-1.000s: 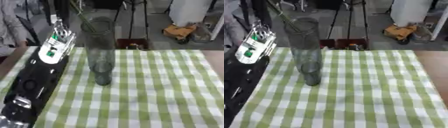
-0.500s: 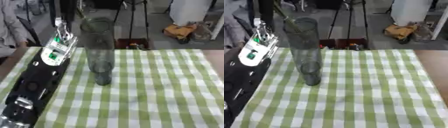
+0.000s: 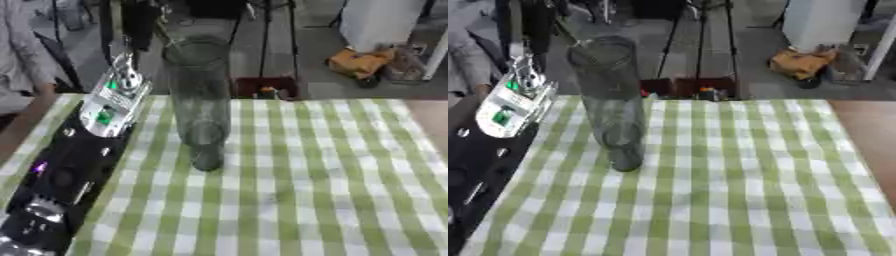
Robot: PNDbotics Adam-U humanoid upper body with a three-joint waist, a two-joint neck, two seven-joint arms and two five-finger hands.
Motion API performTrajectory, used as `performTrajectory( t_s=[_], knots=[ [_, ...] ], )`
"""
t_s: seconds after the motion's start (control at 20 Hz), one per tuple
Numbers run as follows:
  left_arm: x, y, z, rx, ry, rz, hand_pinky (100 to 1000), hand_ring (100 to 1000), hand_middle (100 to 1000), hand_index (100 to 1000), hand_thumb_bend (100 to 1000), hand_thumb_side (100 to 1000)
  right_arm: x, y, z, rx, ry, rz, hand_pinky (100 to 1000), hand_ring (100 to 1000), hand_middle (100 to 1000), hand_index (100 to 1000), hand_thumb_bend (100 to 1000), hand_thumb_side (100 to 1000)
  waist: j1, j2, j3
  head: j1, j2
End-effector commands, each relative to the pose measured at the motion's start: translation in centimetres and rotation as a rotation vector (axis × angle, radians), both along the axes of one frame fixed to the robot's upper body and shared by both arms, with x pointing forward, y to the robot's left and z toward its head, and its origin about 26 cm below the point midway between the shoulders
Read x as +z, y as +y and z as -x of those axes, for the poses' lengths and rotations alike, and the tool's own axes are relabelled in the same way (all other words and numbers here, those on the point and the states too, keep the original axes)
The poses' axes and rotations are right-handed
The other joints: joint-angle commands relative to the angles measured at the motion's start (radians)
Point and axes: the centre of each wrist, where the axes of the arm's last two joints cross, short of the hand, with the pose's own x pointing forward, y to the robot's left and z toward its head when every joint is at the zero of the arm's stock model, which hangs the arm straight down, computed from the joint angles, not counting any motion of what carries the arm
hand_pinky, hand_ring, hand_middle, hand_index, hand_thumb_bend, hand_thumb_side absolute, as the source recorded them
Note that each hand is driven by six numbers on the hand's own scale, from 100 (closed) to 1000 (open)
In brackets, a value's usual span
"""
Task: Arrange flowers into the vase.
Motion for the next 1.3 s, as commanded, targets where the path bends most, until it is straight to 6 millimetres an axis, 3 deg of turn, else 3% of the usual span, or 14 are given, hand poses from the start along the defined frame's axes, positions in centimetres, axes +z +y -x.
performTrajectory(
  t_s=[0.05, 0.3, 1.3],
  knots=[
    [1.11, 0.85, 0.37, 0.042, 0.003, -0.039, 100, 408, 402, 316, 100, 759, 1.04, -0.39, 0.41, -0.011, -0.026, 0.021, 657, 670, 563, 811, 100, 1000, -0.001, -0.034, 0.001, -0.001, 0.003],
    [1.01, 0.96, 0.31, 0.068, 0.063, -0.087, 100, 467, 447, 351, 100, 745, 0.93, -0.44, 0.48, -0.014, -0.021, 0.021, 657, 670, 563, 812, 100, 1000, 0.001, -0.038, 0.002, -0.002, 0.004],
    [1.14, 0.81, 0.59, 0.113, 0.187, -0.26, 100, 500, 477, 376, 100, 661, 0.63, -0.73, 0.84, -0.036, 0.001, 0.015, 656, 671, 562, 813, 100, 1000, 0.02, -0.05, 0.005, -0.007, 0.016]
  ],
)
